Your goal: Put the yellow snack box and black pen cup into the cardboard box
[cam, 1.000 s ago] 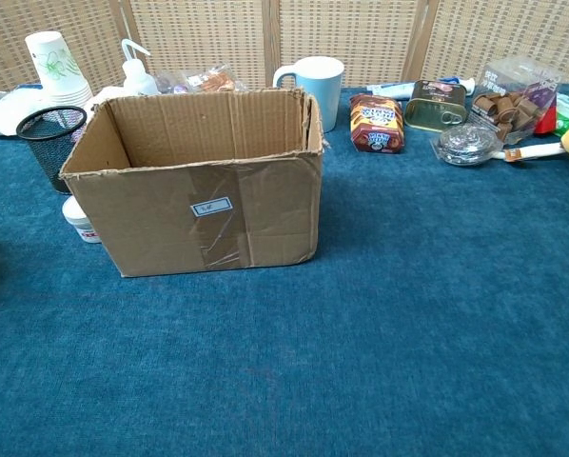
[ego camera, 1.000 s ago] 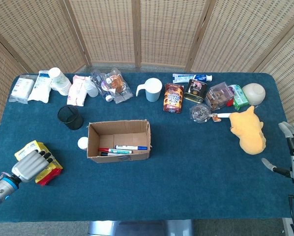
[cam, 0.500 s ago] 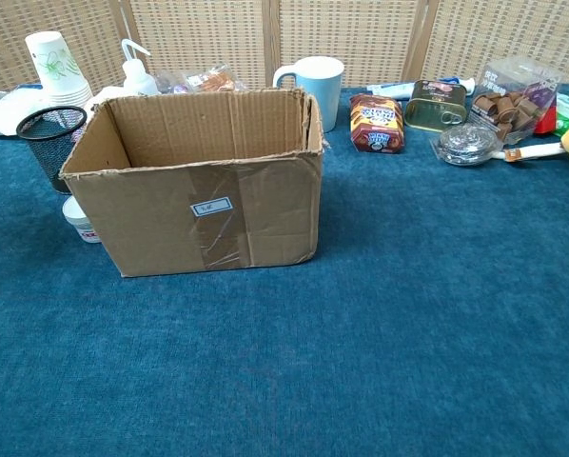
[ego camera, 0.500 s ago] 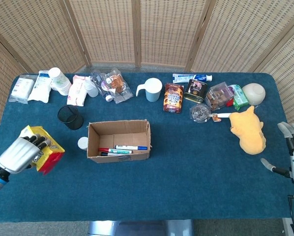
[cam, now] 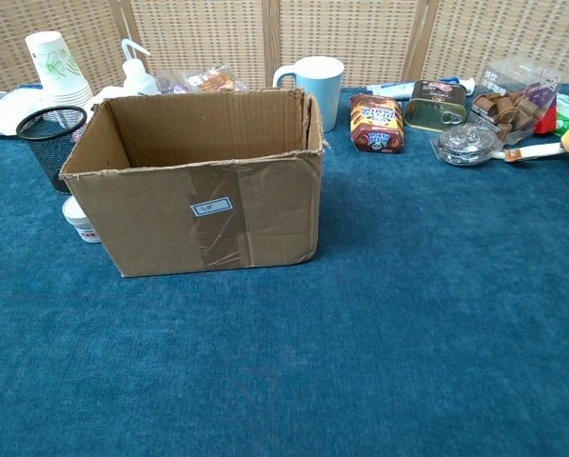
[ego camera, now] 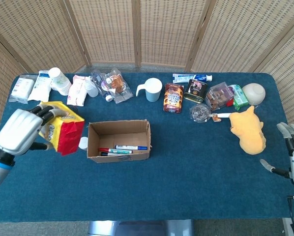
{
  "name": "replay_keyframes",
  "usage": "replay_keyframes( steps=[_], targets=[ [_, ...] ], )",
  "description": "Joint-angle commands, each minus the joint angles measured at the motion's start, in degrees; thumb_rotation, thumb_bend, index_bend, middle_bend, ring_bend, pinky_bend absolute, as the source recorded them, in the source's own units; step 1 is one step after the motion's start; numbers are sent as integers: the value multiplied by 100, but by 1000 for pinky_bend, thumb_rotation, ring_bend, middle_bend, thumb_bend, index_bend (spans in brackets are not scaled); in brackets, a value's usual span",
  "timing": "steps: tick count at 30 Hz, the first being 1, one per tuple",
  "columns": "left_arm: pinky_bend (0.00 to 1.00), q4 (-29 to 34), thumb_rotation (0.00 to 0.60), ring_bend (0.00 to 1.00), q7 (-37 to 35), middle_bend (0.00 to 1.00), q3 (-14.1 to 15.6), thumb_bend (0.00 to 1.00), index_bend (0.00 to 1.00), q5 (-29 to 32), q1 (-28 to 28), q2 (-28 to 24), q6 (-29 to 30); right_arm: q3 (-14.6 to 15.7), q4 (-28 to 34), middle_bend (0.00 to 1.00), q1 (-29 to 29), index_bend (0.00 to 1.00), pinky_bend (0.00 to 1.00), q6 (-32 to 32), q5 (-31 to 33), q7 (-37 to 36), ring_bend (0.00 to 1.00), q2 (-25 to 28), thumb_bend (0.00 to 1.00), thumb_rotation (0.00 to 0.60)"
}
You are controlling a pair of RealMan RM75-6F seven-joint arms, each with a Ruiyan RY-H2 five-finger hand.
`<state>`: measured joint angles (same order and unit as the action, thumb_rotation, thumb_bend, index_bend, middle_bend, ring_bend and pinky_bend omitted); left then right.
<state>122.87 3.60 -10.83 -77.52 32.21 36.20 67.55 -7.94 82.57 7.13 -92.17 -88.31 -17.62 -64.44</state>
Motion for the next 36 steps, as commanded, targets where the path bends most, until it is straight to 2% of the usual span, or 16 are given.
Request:
replay_keyframes(
  steps=[1, 6, 10, 14, 28, 36],
  targets=[
    [696, 605, 600, 488, 368, 586, -472, 49, 585, 902, 563, -253, -576, 3, -1, 0, 0, 78, 48, -1, -12, 1, 0, 0, 0, 600],
    [696, 814, 600, 488, 900, 585, -614, 48, 584, 1763, 1010, -11, -871, 17, 9, 0, -5, 79, 47, -9, -47, -11, 0, 3, 0, 600],
    [696, 996, 600, 487, 1068, 584, -746, 49, 583, 2908, 1558, 445, -1175, 18, 5, 0, -6, 79, 47, 2, -45, -26, 0, 0, 0, 600],
    [696, 1020, 600, 488, 1416, 584, -682, 49, 581, 3676, 1953, 733, -1210, 15, -10, 0, -3, 79, 47, 17, -42, -48, 0, 1, 0, 600],
    [686, 712, 600, 478, 1973, 568, -335, 50, 563, 4550, 2498, 1921, -779, 38, -4, 0, 8, 79, 47, 42, -86, -26, 0, -13, 0, 600],
    [689, 424, 600, 477, 2127, 568, -218, 49, 561, 4919, 2612, 2339, -485, 32, -23, 0, 19, 79, 47, 80, -64, -82, 0, -12, 0, 600]
  ],
)
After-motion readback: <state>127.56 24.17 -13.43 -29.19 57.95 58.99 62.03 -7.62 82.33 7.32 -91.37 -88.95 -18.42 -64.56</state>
